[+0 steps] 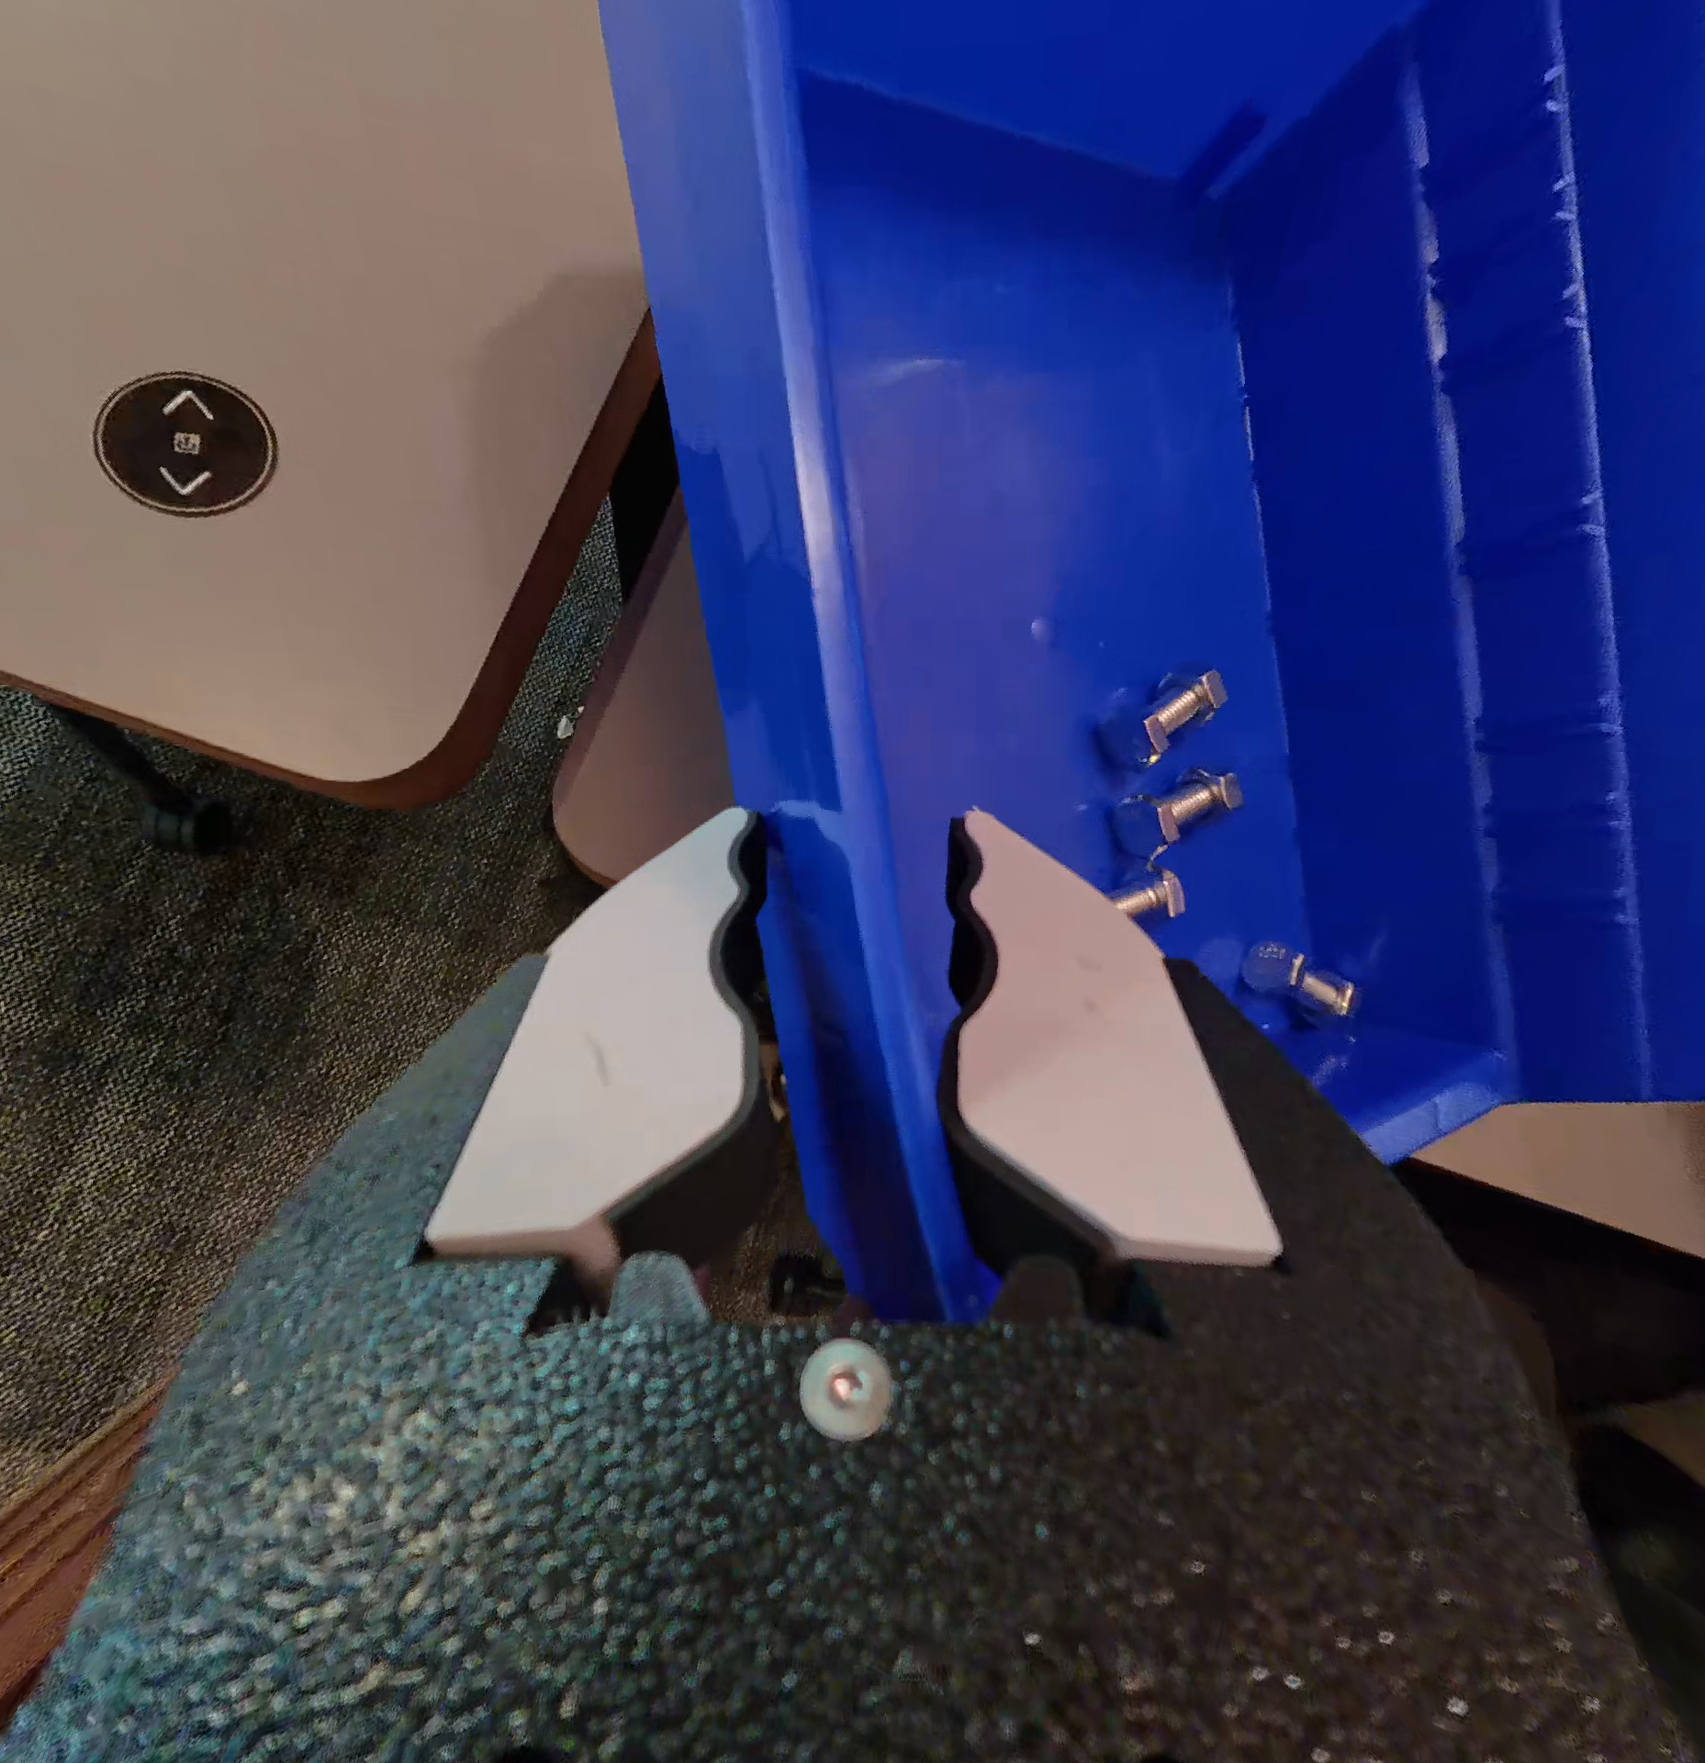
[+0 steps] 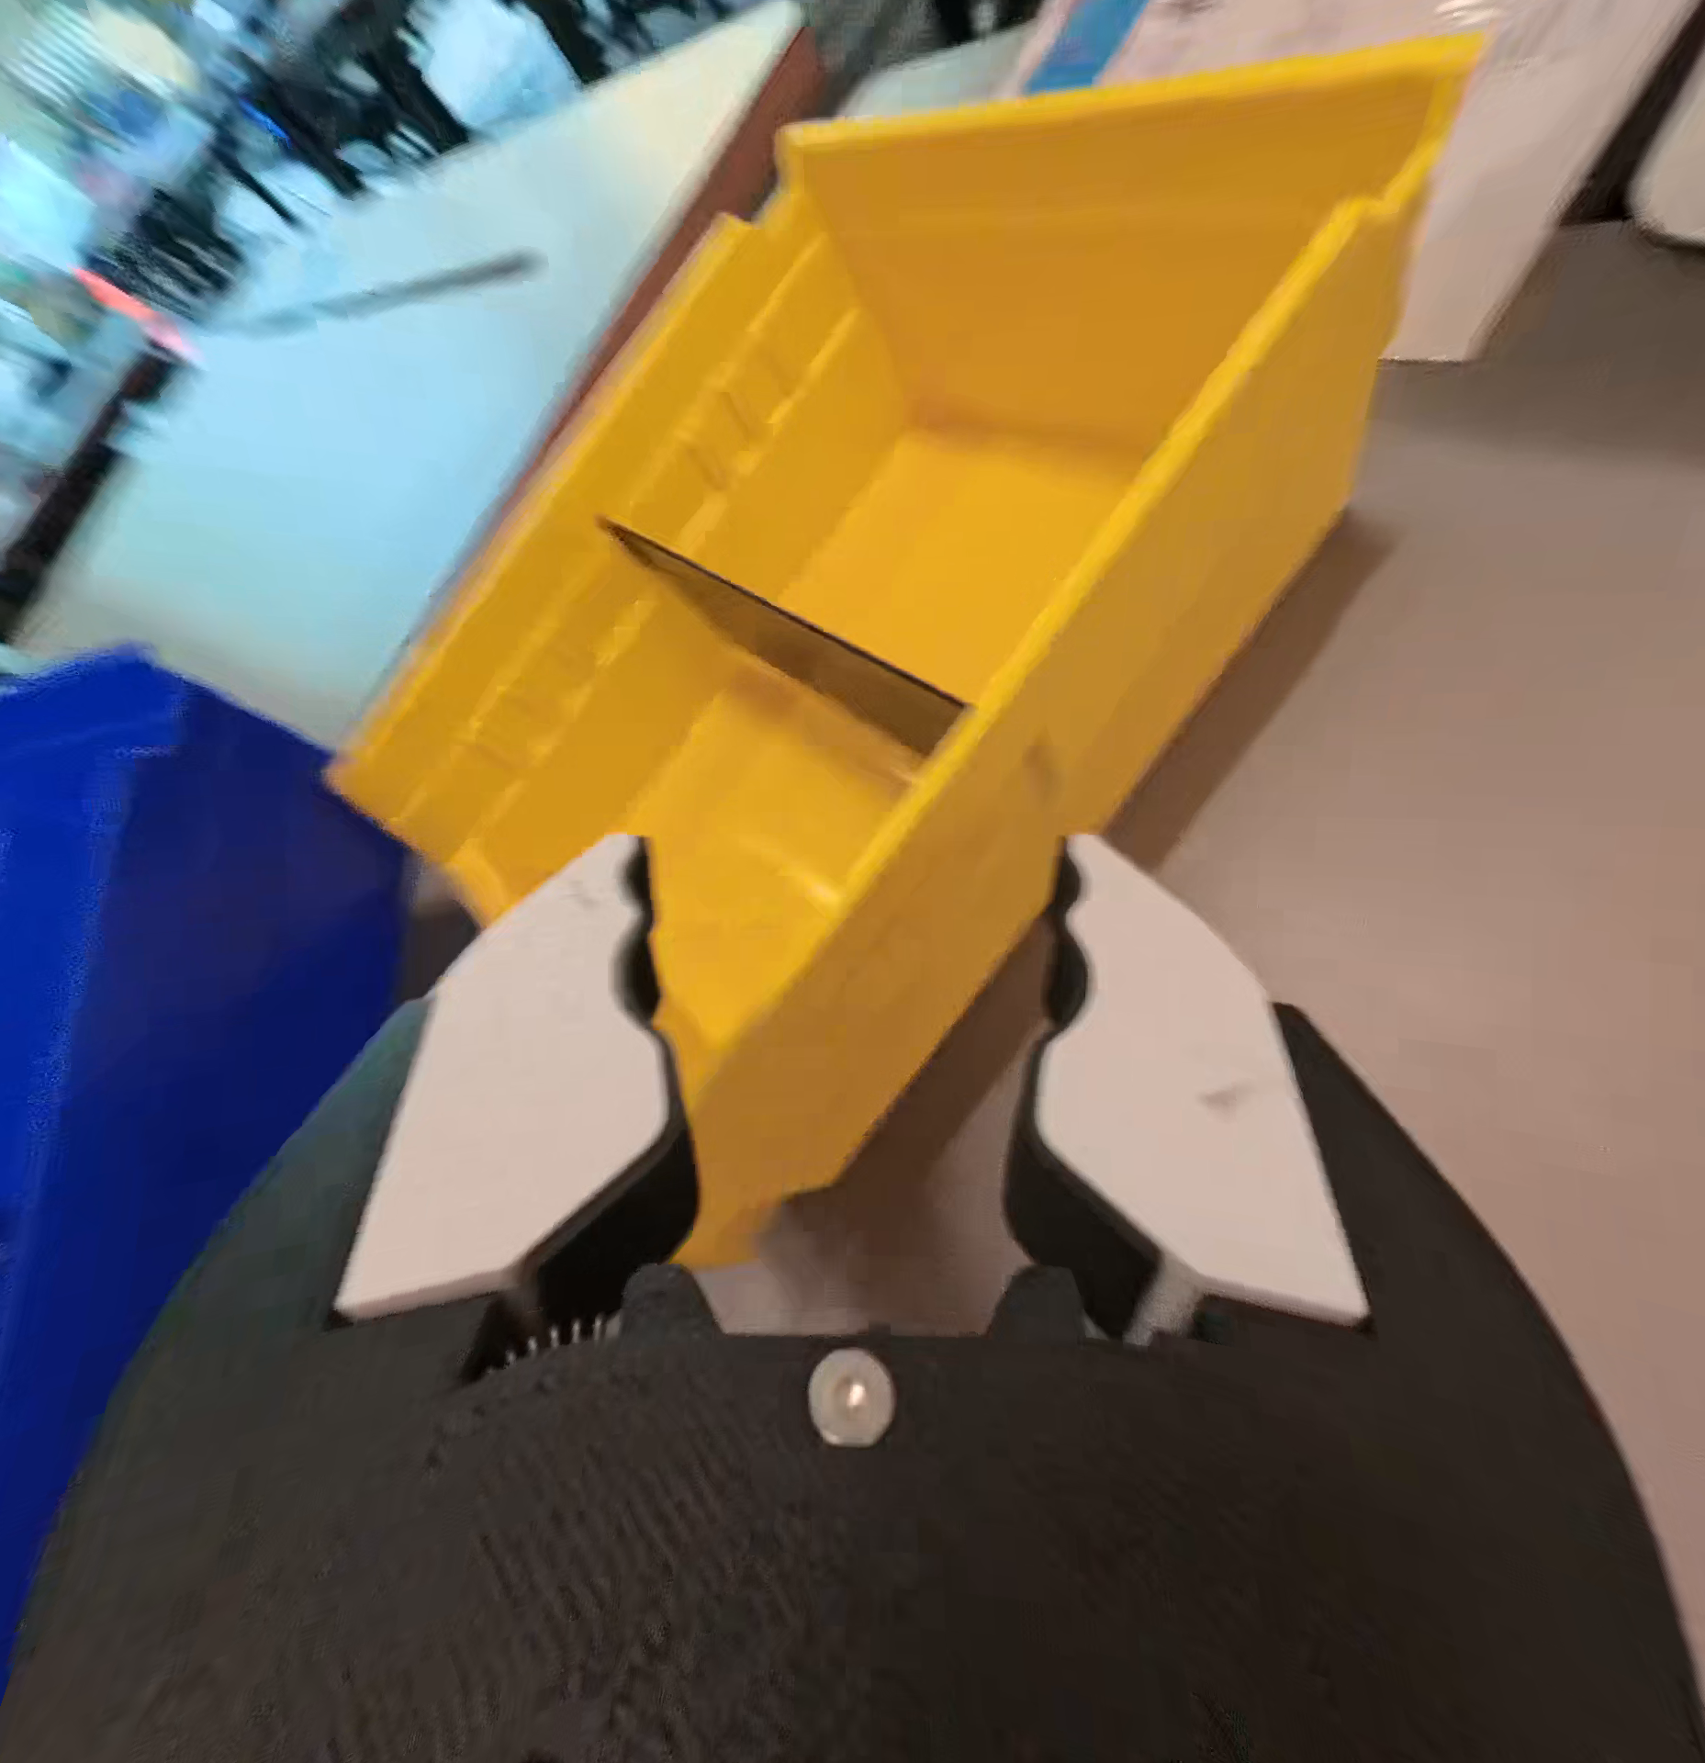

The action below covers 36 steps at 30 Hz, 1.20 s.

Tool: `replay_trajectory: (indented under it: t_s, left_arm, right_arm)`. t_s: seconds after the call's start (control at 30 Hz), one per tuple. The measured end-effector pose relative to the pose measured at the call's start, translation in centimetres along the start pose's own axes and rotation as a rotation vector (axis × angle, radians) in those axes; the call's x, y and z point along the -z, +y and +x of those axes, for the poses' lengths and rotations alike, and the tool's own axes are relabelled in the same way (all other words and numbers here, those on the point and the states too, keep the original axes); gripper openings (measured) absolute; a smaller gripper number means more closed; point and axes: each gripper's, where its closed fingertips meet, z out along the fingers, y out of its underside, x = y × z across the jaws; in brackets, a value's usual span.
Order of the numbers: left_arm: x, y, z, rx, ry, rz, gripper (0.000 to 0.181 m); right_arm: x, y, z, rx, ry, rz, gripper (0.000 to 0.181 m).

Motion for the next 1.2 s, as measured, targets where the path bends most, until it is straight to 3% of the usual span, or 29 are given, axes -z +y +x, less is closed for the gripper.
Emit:
replay_trajectory:
  t_s: [0.07,0.1,0.13,0.17,0.2,0.23,0.3,0.37,0.47,0.57,0.6,0.67,0.7,0.77,0.9,1.1,1.2]
  left_arm:
    - [0.2,-0.3,-0.1,0.009,-0.002,0.002,0.037]
    - [0.3,-0.5,-0.1,0.001,-0.013,0.004,0.036]
    - [0.5,-0.8,-0.2,-0.007,-0.027,0.01,0.037]
    - [0.7,-1.2,-0.3,-0.02,-0.046,0.016,0.037]
    - [0.9,-1.4,-0.4,-0.035,-0.066,0.02,0.037]
    - [1.0,-1.7,-0.4,-0.044,-0.081,0.026,0.037]
    - [1.3,-2.1,-0.7,-0.044,-0.102,0.036,0.037]
    - [1.7,-2.3,-0.9,-0.039,-0.117,0.05,0.038]
    - [2.5,-2.1,-1.5,-0.028,-0.124,0.073,0.038]
    - [3.5,-2.0,-2.2,-0.022,-0.122,0.093,0.038]
    - [3.8,-2.0,-2.5,-0.026,-0.127,0.098,0.038]
    - [4.3,-2.0,-2.9,-0.029,-0.137,0.104,0.038]
    - [4.5,-1.9,-3.1,-0.032,-0.144,0.107,0.038]
    - [4.5,-1.9,-3.6,-0.028,-0.15,0.114,0.039]
    - [3.7,-1.5,-3.6,-0.005,-0.141,0.106,0.039]
    - [0.5,-0.3,-2.6,0.056,-0.03,0.05,0.038]
    - [-0.1,-0.1,-2.9,0.066,-0.007,0.054,0.039]
  right_arm:
    - [1.3,-2.1,-1.4,0.036,-0.021,0.124,0.05]
    - [1.3,-2.6,-1.5,0.061,0.0,0.16,0.03]
    - [0.7,-2.3,-1.3,0.07,0.023,0.14,0.028]
    - [-0.3,-1.2,-0.8,0.068,0.052,0.061,0.041]
    - [-1.0,-0.6,-1.3,0.065,0.02,0.008,0.02]
    - [-1.5,-0.6,-1.4,0.045,0.02,-0.022,0.015]
    - [-2.1,-1.6,-0.3,0.079,0.121,-0.029,0.019]
    - [-2.4,-1.8,0.4,0.103,0.183,-0.058,0.012]
    - [-1.5,-2.1,0.2,0.083,0.18,-0.047,0.03]
    - [-0.3,-1.9,0.6,0.02,0.136,-0.016,0.023]
    - [0.1,-2.0,1.4,-0.015,0.145,0.003,0.035]
    - [0.1,-0.8,2.3,-0.095,0.147,-0.049,0.079]
    - [0.1,0.2,1.3,-0.137,0.069,-0.108,0.08]
    - [0.6,0.1,-0.5,-0.134,-0.019,-0.079,0.07]
    - [-1.2,1.0,-0.1,-0.05,0.079,-0.143,0.079]
    - [-4.3,2.9,1.2,-0.068,0.105,-0.215,0.063]
    - [-3.8,2.2,2.6,-0.139,0.145,-0.185,0.044]
